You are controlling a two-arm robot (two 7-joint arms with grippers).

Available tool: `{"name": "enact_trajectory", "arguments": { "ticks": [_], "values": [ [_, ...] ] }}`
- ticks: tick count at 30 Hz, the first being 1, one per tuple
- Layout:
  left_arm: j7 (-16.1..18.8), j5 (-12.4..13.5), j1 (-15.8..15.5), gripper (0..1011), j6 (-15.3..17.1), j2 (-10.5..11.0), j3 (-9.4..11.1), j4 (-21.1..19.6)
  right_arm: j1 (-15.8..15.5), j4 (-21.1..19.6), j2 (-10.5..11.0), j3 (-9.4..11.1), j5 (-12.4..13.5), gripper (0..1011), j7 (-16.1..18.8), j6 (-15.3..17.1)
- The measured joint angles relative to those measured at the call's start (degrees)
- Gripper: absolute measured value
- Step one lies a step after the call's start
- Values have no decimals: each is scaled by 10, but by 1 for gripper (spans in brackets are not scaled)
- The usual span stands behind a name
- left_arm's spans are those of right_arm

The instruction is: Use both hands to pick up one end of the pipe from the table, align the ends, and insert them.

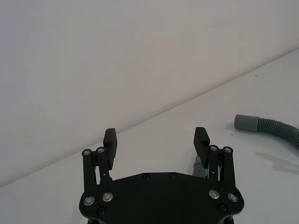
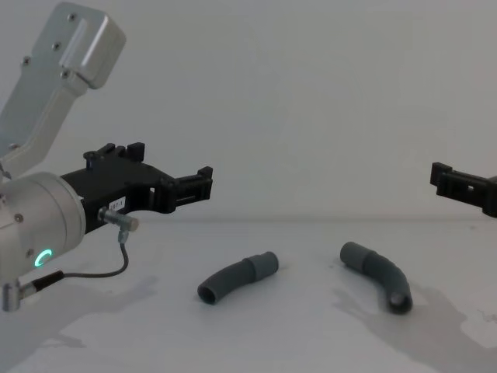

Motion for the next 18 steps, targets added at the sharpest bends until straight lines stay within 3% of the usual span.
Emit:
{"name": "enact_trajectory", "arguments": {
  "ticks": [18],
  "values": [
    [0, 0, 0, 1001, 0, 0, 0, 0, 0, 0, 0, 0, 0, 1001, 0, 0]
  ]
}}
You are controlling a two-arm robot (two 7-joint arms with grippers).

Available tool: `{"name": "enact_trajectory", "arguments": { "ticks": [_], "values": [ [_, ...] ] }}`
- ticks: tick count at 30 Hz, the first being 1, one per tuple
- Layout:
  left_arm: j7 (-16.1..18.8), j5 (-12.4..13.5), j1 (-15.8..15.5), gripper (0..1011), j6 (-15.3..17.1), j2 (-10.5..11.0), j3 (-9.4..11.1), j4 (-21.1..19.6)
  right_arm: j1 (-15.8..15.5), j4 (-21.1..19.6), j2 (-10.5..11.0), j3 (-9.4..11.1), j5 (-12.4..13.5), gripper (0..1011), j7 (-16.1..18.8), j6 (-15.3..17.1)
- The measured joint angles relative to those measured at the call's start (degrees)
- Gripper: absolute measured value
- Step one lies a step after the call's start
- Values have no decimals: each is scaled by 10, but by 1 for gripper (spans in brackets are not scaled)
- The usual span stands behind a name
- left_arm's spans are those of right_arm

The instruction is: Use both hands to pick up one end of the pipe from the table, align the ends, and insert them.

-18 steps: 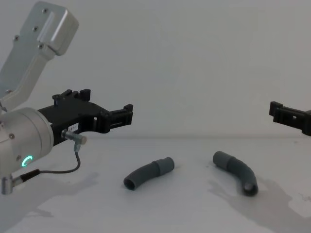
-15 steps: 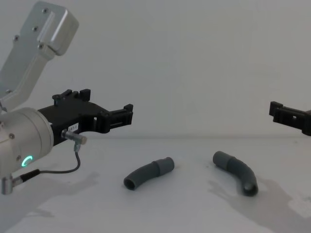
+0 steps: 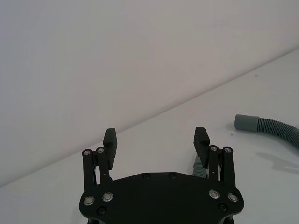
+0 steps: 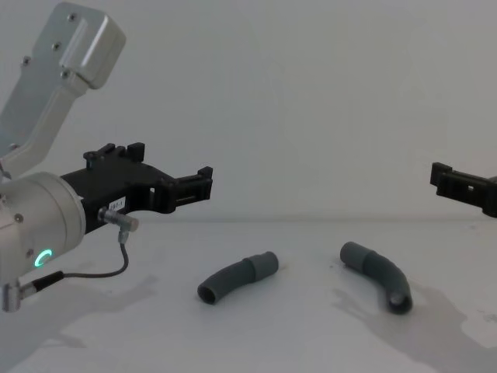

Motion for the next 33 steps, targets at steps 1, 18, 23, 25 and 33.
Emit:
{"name": "enact_trajectory", "arguments": {
  "ticks": [1, 18, 23, 25, 33],
  "values": [
    [0, 0, 0, 1001, 0, 0, 0, 0, 0, 0, 0, 0, 0, 1001, 0, 0],
    [-7, -3, -2, 1001, 1, 0, 0, 1, 0, 0, 0, 0, 0, 1001, 0, 0],
    [-31, -19, -8, 1001, 13, 3, -1, 2, 0, 0, 0, 0, 0, 1001, 0, 0],
    [-45, -26, -13, 1001, 23, 5, -2, 2, 0, 0, 0, 0, 0, 1001, 0, 0],
    [-114, -52, -44, 1001, 72, 23, 4, 11, 0, 0, 0, 0, 0, 1001, 0, 0]
  ]
}}
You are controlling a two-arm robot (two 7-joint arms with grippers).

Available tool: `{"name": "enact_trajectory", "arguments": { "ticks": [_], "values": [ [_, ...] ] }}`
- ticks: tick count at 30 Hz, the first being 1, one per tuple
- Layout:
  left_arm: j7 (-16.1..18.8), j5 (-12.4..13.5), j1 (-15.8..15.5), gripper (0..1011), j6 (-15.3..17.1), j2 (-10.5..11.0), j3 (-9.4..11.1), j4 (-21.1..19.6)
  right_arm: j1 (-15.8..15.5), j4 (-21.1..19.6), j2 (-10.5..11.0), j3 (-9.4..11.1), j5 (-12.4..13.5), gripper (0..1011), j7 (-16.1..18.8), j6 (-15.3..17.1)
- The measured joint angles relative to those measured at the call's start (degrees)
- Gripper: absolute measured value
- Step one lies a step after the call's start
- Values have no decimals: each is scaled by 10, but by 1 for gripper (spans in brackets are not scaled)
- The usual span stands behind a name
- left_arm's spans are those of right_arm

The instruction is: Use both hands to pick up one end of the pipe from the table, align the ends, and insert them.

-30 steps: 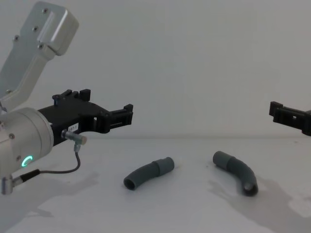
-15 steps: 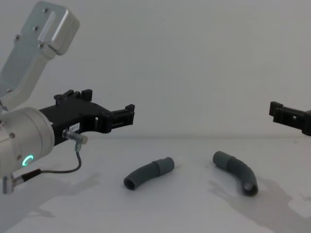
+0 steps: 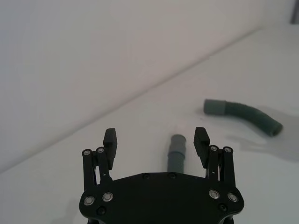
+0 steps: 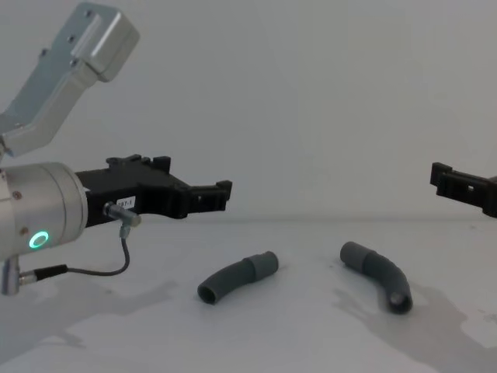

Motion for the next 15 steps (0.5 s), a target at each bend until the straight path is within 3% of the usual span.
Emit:
{"name": "enact_trajectory", "arguments": {
  "ticks": [15],
  "values": [
    [-102, 0, -87, 1001, 86, 24, 31, 50, 0, 0, 0, 0, 0, 1001, 0, 0]
  ]
}}
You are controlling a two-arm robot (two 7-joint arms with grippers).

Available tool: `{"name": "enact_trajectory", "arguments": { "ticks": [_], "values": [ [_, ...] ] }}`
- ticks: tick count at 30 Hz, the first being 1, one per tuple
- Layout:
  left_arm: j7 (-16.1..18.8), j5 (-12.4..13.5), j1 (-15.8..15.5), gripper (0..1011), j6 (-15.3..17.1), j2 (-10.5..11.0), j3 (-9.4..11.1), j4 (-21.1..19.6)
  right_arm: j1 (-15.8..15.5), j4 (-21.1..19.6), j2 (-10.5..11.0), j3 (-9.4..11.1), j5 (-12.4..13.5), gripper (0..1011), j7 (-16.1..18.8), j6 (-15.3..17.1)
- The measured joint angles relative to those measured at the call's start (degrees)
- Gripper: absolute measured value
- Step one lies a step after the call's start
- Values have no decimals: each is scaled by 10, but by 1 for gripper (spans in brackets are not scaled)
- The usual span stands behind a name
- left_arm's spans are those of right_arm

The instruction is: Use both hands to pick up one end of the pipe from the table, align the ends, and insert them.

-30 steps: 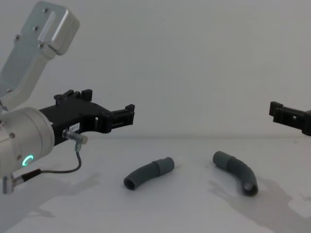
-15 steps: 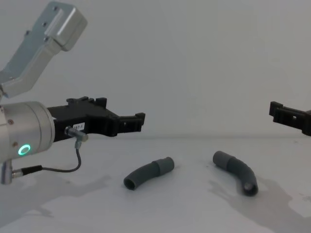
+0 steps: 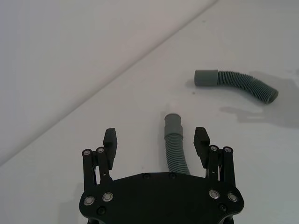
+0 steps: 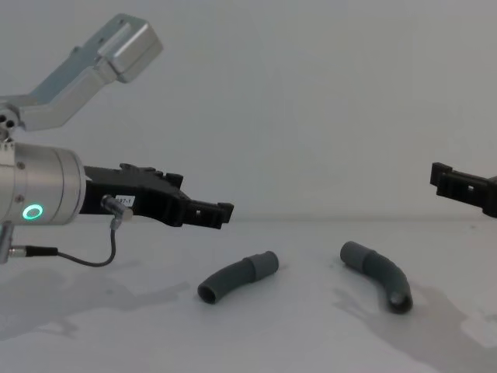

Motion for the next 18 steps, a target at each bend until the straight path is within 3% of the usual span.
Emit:
{"name": "enact_trajectory", "arguments": {
  "ticks": [18],
  "values": [
    [-77, 10, -83, 1001, 54, -20, 35, 85, 0, 0, 0, 0, 0, 1001, 0, 0]
  ]
}}
